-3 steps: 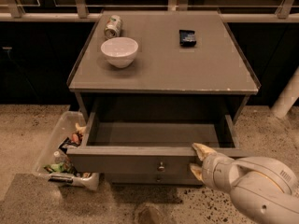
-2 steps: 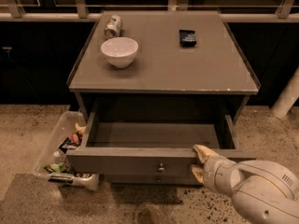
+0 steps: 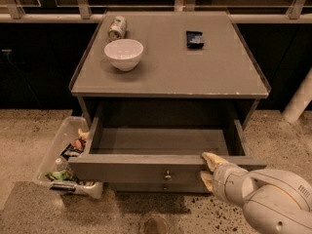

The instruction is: Open top drawer

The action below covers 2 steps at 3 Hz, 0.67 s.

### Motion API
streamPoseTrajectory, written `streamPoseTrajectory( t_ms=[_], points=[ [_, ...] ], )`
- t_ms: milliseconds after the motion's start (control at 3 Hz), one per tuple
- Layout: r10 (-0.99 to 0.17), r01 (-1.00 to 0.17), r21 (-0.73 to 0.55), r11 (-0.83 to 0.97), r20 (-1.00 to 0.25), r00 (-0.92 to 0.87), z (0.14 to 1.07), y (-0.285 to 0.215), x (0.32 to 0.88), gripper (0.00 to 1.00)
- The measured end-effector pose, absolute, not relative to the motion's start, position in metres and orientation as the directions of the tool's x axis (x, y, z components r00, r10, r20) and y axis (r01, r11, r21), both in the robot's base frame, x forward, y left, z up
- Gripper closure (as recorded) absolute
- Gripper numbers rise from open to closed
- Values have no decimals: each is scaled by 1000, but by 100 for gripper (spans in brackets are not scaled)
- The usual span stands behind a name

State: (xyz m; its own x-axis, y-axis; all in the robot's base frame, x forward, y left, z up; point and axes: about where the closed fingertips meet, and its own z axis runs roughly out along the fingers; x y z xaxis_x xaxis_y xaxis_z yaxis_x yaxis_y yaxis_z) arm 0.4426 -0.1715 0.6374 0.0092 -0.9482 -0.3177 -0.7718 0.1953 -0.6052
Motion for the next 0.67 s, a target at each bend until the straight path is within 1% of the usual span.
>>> streamPoseTrajectory(
  t_ms=[667],
  points=[
    [-949,-759,-625,183,-314,29,646,-167,430,100]
  ],
)
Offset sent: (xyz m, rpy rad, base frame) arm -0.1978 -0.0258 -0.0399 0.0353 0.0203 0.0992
